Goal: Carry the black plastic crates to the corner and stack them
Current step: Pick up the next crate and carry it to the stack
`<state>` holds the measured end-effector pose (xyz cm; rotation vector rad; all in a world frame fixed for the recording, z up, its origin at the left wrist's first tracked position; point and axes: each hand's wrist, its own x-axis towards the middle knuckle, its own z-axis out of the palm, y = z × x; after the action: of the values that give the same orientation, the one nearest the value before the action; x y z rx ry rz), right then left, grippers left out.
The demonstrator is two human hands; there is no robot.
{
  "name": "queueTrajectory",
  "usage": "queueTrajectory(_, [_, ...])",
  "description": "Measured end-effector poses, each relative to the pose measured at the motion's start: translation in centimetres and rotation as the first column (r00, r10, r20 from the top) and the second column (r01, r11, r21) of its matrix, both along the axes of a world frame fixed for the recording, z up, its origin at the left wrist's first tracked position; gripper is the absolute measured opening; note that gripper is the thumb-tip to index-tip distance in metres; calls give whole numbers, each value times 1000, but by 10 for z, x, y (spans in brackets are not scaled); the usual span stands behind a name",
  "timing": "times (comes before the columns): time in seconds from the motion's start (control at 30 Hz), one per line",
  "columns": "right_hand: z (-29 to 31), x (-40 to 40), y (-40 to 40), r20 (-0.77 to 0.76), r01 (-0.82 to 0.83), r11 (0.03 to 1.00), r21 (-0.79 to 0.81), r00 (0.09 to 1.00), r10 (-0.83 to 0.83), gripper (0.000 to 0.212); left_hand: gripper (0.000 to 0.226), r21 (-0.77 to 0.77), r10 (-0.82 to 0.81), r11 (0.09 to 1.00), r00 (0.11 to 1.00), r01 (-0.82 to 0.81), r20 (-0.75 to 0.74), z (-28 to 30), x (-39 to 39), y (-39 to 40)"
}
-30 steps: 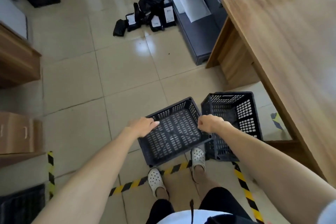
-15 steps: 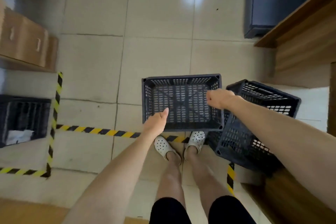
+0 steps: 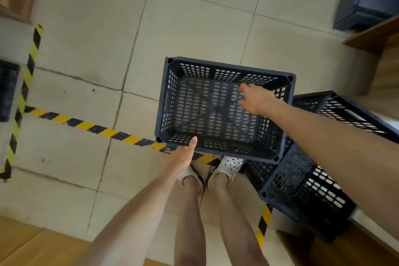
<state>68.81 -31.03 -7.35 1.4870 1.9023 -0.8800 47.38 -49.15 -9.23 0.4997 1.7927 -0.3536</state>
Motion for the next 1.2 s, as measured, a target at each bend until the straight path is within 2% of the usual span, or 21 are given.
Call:
queueTrajectory(0.23, [-60, -5, 17, 11, 18, 992, 127, 1000, -20, 59, 79, -81, 189, 980, 980, -184, 62, -68, 1, -20])
queueTrajectory(0.4, [-90, -14, 41, -5, 21, 976, 218, 1000, -20, 71, 104, -189, 346, 926, 935, -326, 83, -103, 6, -25])
queueTrajectory(0.47, [-102, -19, 51, 15, 14, 981, 194, 1000, -18, 75, 100, -250, 501, 848, 861, -467, 91, -96, 11, -20])
queueTrajectory(0.6, [-122, -27, 70, 50, 25, 988, 151, 998, -33, 76, 77, -252, 804, 592, 584, -765, 116, -100, 19, -18])
queueTrajectory(0.67, [-127, -28, 79, 76, 27, 989, 145, 996, -38, 66, 78, -246, 877, 481, 463, -842, 130, -100, 23, -17])
queueTrajectory(0.7, [-127, -28, 82, 88, 25, 989, 147, 995, -39, 60, 80, -241, 882, 471, 449, -849, 143, -103, 24, -17])
queueTrajectory(0.87, [-117, -27, 86, 102, 42, 992, 120, 993, -54, 50, 88, -193, 854, 519, 493, -833, 168, -99, 15, -21])
queueTrajectory(0.97, [-100, -24, 85, 74, 80, 990, 116, 993, -89, 47, 83, -141, 821, 568, 544, -811, 175, -86, 3, -17])
queueTrajectory(1.13, [-49, -32, 93, 32, 126, 990, 63, 991, -128, 48, 79, -27, 806, 584, 575, -811, 138, -48, -28, 8])
queueTrajectory(1.2, [-24, -38, 95, 43, 142, 988, 54, 989, -144, 48, 76, 20, 773, 621, 617, -783, 147, -27, -47, 18])
